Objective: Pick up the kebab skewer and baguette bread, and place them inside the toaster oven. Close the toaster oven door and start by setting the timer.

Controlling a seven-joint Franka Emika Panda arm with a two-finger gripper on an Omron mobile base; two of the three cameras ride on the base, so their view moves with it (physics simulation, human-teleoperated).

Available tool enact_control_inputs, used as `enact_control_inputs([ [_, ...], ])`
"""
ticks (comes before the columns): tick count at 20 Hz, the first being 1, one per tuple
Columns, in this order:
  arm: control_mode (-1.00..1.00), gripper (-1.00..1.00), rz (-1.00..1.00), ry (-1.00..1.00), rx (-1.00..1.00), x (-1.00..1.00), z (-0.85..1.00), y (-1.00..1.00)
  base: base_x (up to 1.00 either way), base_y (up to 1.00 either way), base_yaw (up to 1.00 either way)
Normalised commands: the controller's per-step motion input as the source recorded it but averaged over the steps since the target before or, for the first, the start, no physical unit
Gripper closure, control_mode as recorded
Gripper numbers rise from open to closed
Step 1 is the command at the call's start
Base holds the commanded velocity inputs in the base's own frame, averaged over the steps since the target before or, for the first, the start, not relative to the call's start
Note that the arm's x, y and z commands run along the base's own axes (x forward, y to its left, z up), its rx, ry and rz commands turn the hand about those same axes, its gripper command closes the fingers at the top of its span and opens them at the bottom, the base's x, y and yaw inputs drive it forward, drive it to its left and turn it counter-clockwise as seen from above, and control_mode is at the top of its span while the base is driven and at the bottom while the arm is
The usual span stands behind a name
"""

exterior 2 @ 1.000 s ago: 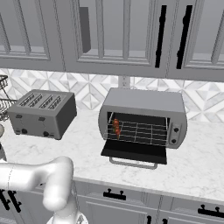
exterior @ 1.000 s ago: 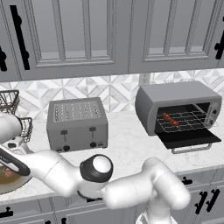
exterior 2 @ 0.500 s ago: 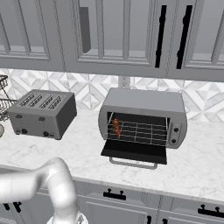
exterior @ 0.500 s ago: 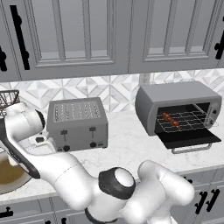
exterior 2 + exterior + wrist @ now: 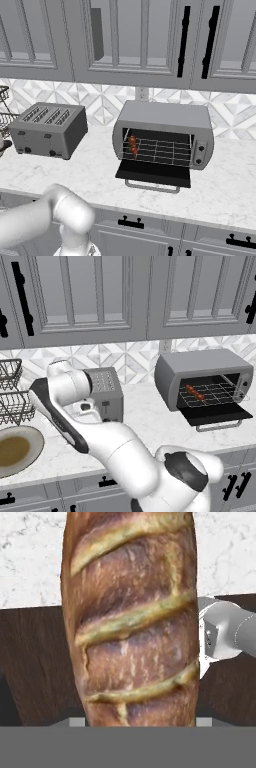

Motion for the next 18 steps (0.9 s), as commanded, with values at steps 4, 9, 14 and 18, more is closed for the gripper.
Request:
enact_control_inputs([
  [4,-1.0,1.0,0.0,0.0,0.05,-0.48,0.49,-1.0,0.0,0.0,0.0],
  [9,-1.0,1.0,0.0,0.0,0.06,-0.27,0.46,-1.0,0.0,0.0,0.0],
  [14,-1.0,1.0,0.0,0.0,0.05,-0.16,0.42,-1.0,0.0,0.0,0.0],
  [18,-1.0,1.0,0.0,0.0,0.04,-0.03,0.39,-1.0,0.0,0.0,0.0],
])
